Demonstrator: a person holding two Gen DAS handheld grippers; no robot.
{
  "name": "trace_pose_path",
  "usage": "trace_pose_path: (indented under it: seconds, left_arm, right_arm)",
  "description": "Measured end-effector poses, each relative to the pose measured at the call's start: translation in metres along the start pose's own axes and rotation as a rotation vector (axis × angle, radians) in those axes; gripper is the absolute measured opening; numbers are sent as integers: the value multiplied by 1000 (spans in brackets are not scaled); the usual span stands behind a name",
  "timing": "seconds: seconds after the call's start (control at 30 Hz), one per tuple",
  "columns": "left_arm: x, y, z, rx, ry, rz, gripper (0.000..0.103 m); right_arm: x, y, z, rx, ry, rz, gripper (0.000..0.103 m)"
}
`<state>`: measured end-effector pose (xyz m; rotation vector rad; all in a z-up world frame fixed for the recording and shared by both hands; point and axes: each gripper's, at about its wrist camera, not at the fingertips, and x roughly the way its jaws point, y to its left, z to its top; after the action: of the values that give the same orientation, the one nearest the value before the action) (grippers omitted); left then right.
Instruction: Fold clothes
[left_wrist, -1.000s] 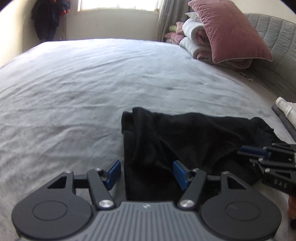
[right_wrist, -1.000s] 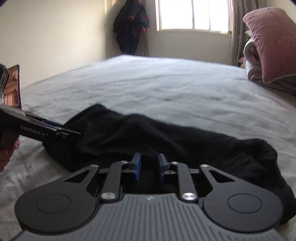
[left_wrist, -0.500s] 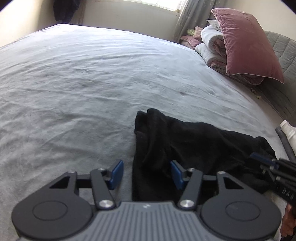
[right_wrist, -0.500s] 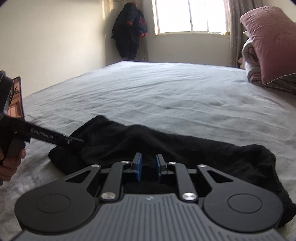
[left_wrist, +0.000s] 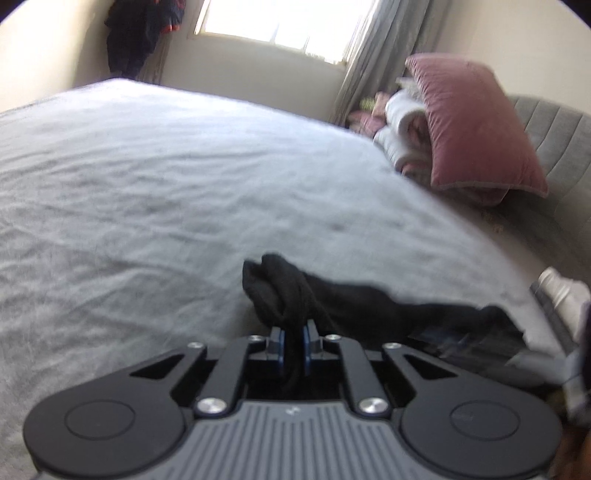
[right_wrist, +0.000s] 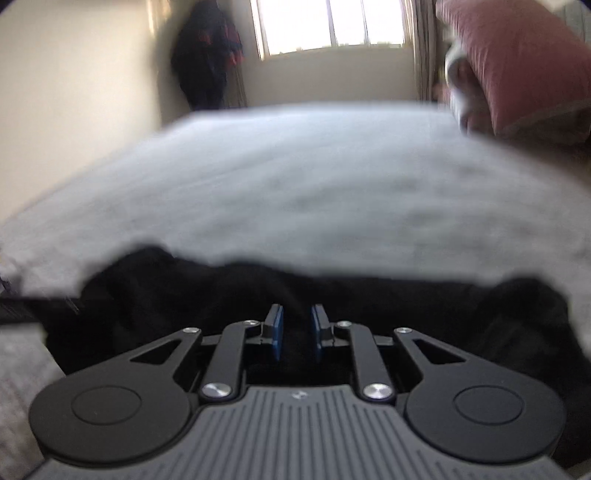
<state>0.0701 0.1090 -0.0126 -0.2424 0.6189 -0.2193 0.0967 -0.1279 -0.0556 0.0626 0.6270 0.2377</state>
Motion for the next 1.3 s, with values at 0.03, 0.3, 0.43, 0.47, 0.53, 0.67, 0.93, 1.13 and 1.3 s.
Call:
trace_pose_path:
  seconds: [0.03,0.3,0.43,0.47,0.53,0.67,0.93,1.13,1.3]
  left_arm:
    - [-3,-2,2,-1,-20,-8,9]
    - [-23,-42,21,63,-149,-105,9]
    - [-20,-79,32,166,-145,-139,9]
    - [-17,-88,35,179,-138,-151,9]
    - [-11,-105,40,190,-127,-183,9]
    - [6,-142,41,222,-100,-234,9]
    - [54,-202,14,313,35,-346,11]
    - [66,-214,-6,415,205,-530,37]
    - [50,-190,9,400,135,-553,43]
  right_arm:
    - [-1,1,-1,-5,4,-4,17]
    - [-10,-31,4,147,20,135,19]
    - [-25,-75,10,376,28,265,28]
    - [-28,-86,9,422,17,285,34]
    - [-34,-107,6,511,-7,322,45]
    - [-46,-148,0,690,-55,398,49]
    - [-48,-210,-28,1057,-104,636,62]
    - [-46,-217,-36,1129,-65,688,63]
    - [-57,-205,-26,1037,-54,637,62]
